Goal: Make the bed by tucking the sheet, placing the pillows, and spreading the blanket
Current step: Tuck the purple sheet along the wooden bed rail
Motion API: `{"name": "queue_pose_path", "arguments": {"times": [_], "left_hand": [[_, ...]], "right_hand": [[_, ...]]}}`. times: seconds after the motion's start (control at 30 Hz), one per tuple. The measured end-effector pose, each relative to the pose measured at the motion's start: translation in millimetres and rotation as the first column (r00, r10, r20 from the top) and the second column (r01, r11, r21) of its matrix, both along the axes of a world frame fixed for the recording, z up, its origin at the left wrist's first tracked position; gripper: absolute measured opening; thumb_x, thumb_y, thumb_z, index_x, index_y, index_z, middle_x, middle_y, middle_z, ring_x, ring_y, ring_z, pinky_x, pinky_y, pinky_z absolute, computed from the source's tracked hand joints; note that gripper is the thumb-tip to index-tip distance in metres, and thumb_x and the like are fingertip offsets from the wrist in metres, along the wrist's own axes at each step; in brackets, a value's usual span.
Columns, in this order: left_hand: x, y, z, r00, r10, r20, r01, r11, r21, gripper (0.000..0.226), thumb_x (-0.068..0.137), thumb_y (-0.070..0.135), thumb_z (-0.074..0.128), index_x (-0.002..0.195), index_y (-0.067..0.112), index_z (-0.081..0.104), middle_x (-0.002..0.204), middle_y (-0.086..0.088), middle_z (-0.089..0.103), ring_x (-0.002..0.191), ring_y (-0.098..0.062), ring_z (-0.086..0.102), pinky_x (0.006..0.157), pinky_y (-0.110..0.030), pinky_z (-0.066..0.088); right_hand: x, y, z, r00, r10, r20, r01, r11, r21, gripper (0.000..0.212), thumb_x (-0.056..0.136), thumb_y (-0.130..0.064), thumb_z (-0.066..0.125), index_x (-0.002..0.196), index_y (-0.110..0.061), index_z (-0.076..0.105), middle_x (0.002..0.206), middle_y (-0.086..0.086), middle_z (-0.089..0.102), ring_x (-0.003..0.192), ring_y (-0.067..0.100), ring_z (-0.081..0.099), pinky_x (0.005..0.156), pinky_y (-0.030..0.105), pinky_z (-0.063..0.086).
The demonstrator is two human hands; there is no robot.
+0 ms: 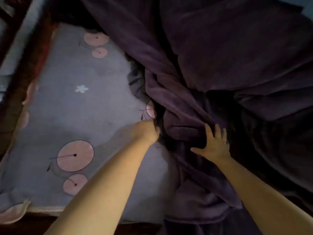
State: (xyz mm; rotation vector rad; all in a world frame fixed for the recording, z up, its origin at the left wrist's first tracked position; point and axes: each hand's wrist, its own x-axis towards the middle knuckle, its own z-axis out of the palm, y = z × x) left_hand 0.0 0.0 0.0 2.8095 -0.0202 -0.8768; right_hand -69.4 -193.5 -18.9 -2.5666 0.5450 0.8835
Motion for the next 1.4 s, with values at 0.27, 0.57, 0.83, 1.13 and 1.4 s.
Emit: {"name": "queue_pose_path", "arguments": {"times": [0.27, 0.57, 0.83, 1.13, 1.4], "left_hand": [[7, -24, -62, 0.707, 0.568, -0.421, -0.693, 0.440, -0.571, 0.063, 0.085, 0.018, 0.066, 0.140, 0.005, 0.037, 0.139, -0.011, 0.050, 0.128, -0.026, 0.049, 0.103, -0.031, 0.040], [15, 26, -31, 0.499, 0.595, -0.630, -0.802, 0.041, -0.596, 0.032, 0.090, -0.005, 0.032, 0.096, 0.010, 0.059, 0.073, -0.006, 0.066, 0.065, -0.016, 0.065, 0.061, -0.021, 0.054], [-27, 156, 40, 0.498, 0.482, -0.721, -0.865, 0.337, -0.372, 0.020, 0.086, 0.032, 0.060, 0.089, 0.012, 0.062, 0.053, -0.001, 0.068, 0.045, -0.012, 0.064, 0.050, -0.015, 0.051], [-95, 335, 60, 0.788, 0.387, -0.478, -0.461, 0.886, -0.043, 0.040, 0.083, 0.011, 0.065, 0.119, -0.004, 0.055, 0.098, -0.016, 0.059, 0.086, -0.024, 0.052, 0.066, -0.026, 0.039], [-144, 430, 47, 0.833, 0.348, -0.430, -0.272, 0.934, 0.231, 0.032, 0.084, 0.013, 0.055, 0.112, -0.001, 0.050, 0.101, -0.016, 0.051, 0.091, -0.029, 0.052, 0.070, -0.027, 0.036]], "right_hand": [[18, -17, -29, 0.945, -0.323, 0.056, 0.266, 0.856, 0.443, 0.032, 0.082, 0.009, 0.057, 0.109, -0.005, 0.065, 0.088, 0.008, 0.070, 0.082, 0.009, 0.067, 0.084, 0.024, 0.052], [13, 22, 2, 0.823, -0.310, -0.476, 0.567, 0.413, 0.713, 0.032, 0.091, 0.008, 0.039, 0.080, -0.013, 0.060, 0.056, -0.006, 0.071, 0.047, -0.001, 0.065, 0.051, 0.008, 0.053], [-11, 144, 36, 0.855, -0.028, -0.518, 0.444, 0.555, 0.703, 0.039, 0.097, -0.026, 0.040, 0.135, -0.020, 0.044, 0.132, -0.005, 0.051, 0.114, 0.010, 0.049, 0.100, 0.018, 0.036], [-93, 328, 16, 0.741, -0.104, -0.663, 0.668, 0.206, 0.715, 0.026, 0.096, -0.013, 0.035, 0.117, -0.016, 0.050, 0.103, 0.001, 0.060, 0.090, 0.012, 0.055, 0.086, 0.019, 0.041], [-142, 377, 0, 0.878, 0.475, -0.051, -0.432, 0.835, 0.340, 0.079, 0.077, -0.044, 0.068, 0.141, -0.016, 0.031, 0.128, 0.008, 0.053, 0.118, 0.026, 0.051, 0.093, 0.031, 0.046]]}}
